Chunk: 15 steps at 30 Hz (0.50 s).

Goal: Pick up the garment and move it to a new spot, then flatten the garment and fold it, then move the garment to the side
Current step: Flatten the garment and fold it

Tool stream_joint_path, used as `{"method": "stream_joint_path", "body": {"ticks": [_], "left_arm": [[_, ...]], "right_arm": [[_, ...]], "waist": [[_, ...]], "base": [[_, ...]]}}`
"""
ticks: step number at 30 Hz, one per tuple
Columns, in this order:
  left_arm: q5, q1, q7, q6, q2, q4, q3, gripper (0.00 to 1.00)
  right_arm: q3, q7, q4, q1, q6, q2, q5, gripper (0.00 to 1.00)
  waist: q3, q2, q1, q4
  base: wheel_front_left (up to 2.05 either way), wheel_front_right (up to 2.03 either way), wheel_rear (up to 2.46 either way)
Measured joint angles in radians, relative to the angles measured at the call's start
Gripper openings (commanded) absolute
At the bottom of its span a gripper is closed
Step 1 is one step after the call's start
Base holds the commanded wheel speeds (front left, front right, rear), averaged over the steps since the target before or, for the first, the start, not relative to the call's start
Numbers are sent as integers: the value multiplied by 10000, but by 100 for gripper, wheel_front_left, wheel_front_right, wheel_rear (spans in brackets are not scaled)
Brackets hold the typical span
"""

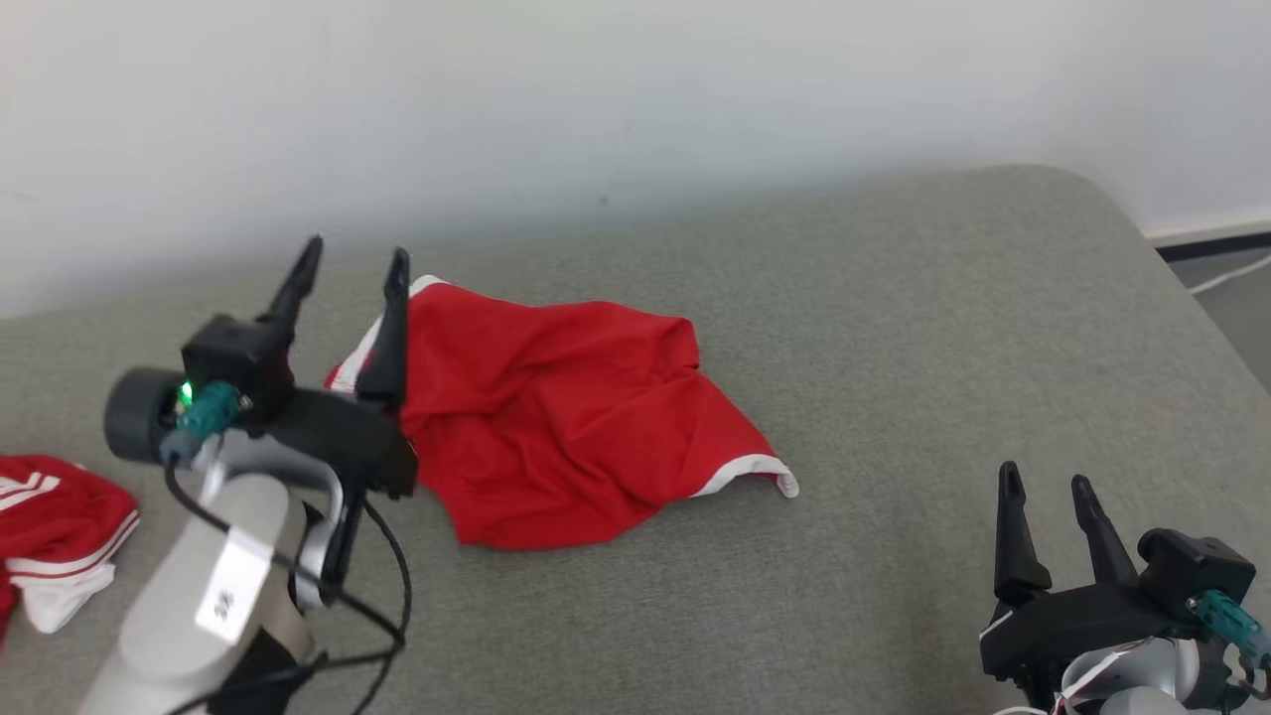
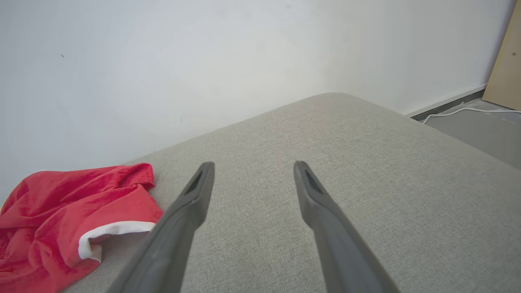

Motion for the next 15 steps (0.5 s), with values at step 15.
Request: {"method": "stream_joint_path", "body": {"ticks": [15], "left_arm": [[460, 3646, 117, 393, -33, -1889, 1014, 100]], "right_arm": [[445, -6, -198, 175, 242, -587, -451, 100]], "waist": [[-703, 0, -1, 1551]], "base": [[0, 0, 0]]}}
